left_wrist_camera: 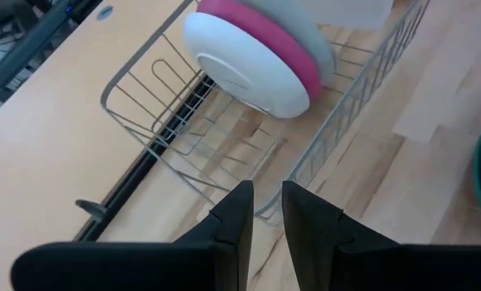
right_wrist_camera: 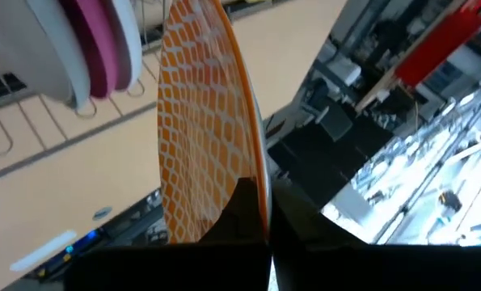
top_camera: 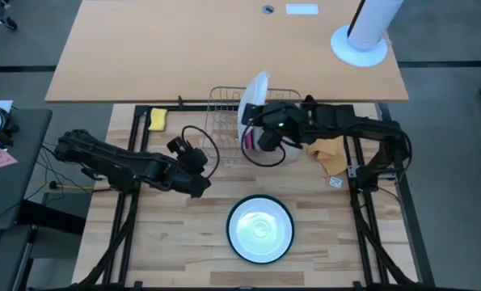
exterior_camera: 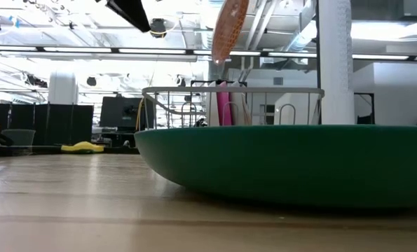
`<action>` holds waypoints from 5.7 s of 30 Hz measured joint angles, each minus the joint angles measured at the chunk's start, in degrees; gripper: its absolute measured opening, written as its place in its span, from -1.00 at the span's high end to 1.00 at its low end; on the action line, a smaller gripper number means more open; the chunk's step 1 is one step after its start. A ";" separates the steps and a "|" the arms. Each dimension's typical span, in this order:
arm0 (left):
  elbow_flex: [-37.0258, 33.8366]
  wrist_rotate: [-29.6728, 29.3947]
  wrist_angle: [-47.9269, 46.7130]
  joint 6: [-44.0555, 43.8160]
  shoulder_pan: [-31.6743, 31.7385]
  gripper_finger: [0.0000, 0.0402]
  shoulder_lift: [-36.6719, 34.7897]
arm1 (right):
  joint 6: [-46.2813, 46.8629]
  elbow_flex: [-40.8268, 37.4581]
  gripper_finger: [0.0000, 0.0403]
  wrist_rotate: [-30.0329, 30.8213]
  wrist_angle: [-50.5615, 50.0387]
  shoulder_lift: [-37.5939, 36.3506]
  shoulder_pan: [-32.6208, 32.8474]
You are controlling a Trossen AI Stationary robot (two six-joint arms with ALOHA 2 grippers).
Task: Sort dishes
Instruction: Put the orange plate into the dish rack, then adjust the dish rack
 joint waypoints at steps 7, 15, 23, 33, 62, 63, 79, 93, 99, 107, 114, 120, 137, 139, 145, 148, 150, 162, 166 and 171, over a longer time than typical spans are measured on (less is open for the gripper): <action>-6.47 0.69 0.84 1.20 4.56 0.69 0.02 | -2.67 0.00 1.00 -2.39 -0.40 4.21 -1.40; -9.73 3.46 0.53 1.27 9.80 0.69 0.02 | -7.26 0.00 1.00 -3.77 2.23 8.35 -2.62; -13.40 4.69 -0.73 2.09 12.10 0.69 -0.02 | -6.93 0.00 1.00 -7.58 4.08 10.88 -3.90; -16.16 6.86 -2.67 1.13 15.07 0.69 0.00 | -5.19 0.00 1.00 -8.46 2.82 15.68 -7.06; -16.14 7.32 -2.42 1.86 15.24 0.69 -0.02 | -0.28 0.00 0.91 -14.94 0.28 21.34 -9.75; -16.14 7.32 -2.44 1.87 15.24 0.69 -0.02 | 0.28 0.00 0.88 -14.99 0.15 21.34 -9.78; -16.12 7.25 -2.43 1.90 15.24 0.69 -0.02 | 5.41 0.04 0.79 -15.27 0.24 21.15 -10.84; -16.12 7.08 -2.44 2.38 15.22 0.69 -0.02 | 14.36 9.04 0.37 -1.25 -3.26 20.78 -4.71; -16.12 7.30 -2.45 2.94 14.67 0.69 -0.02 | 36.81 21.87 0.22 0.07 -21.13 20.69 1.48; -16.07 6.89 0.17 3.94 14.55 0.69 -0.02 | 103.68 20.83 0.24 -5.74 -38.41 16.32 9.14; -16.07 7.80 7.30 7.73 13.60 0.69 -0.02 | 112.58 9.31 0.29 -10.57 -38.34 11.82 15.57; -16.07 8.86 7.45 8.68 13.58 0.69 0.00 | 115.71 -7.79 0.37 -9.92 -38.14 7.80 16.15; -16.07 8.94 7.66 9.36 13.60 0.69 0.00 | 113.18 -41.53 0.54 -13.26 -15.84 -16.28 7.94; -16.07 8.94 7.76 9.36 13.73 0.69 0.00 | 113.14 -42.58 0.57 -15.85 -12.85 -18.76 9.27; -16.07 9.09 9.70 9.61 14.40 0.69 0.00 | 114.85 -47.82 0.72 -17.26 -7.03 -20.91 11.02; -16.07 9.25 10.05 10.04 14.37 0.69 0.00 | 115.93 -49.84 0.79 -17.99 -6.80 -20.23 11.04; -16.07 9.29 10.09 10.08 14.37 0.69 0.00 | 115.70 -51.40 0.83 -18.15 -6.76 -20.03 11.00; -16.07 9.41 11.32 9.79 14.37 0.69 0.00 | 110.06 -55.52 0.98 -17.99 -3.67 -20.10 3.96; -16.10 9.57 11.32 9.67 14.37 0.69 0.00 | 108.18 -55.49 0.98 -18.25 -3.83 -20.17 1.24; -16.10 9.66 11.32 9.67 14.37 0.69 0.00 | 106.01 -55.49 0.98 -17.07 -4.00 -20.21 -2.02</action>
